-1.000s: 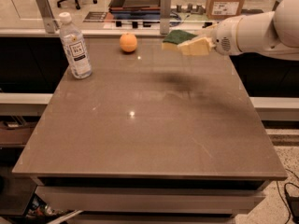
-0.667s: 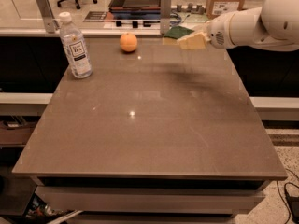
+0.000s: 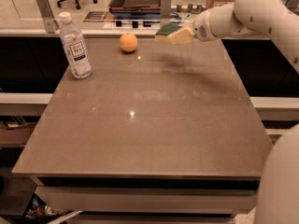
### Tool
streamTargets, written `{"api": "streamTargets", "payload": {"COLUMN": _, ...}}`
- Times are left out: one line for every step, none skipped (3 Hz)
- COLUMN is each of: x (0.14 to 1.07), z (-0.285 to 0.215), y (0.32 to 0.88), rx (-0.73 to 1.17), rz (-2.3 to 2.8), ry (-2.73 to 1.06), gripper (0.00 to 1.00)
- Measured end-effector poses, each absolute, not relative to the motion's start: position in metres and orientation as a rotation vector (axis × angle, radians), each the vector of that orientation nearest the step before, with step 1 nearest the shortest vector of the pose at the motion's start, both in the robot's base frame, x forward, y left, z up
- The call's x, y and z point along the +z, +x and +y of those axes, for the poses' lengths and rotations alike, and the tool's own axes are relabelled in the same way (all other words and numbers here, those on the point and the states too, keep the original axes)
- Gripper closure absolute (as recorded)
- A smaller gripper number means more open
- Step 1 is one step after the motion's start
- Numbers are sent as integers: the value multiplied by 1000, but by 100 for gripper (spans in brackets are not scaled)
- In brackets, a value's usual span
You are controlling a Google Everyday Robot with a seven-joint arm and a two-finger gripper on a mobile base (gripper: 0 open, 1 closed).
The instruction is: Move sponge near orange
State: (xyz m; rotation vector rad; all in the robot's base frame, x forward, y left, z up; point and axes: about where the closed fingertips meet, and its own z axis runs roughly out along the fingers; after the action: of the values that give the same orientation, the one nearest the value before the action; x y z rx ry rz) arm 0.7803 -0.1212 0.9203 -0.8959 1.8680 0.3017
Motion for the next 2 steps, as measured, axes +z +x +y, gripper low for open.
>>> {"api": "streamTargets", "payload": {"x": 903, "z": -100, "y": 800, "rx": 281, "rz": 1887, "ry": -925, "gripper": 100}}
{"api": "streamTargets", "payload": {"x": 882, "z": -83, "y": 806, "rx": 303, "rz": 1889, "ry": -931, "gripper": 100}}
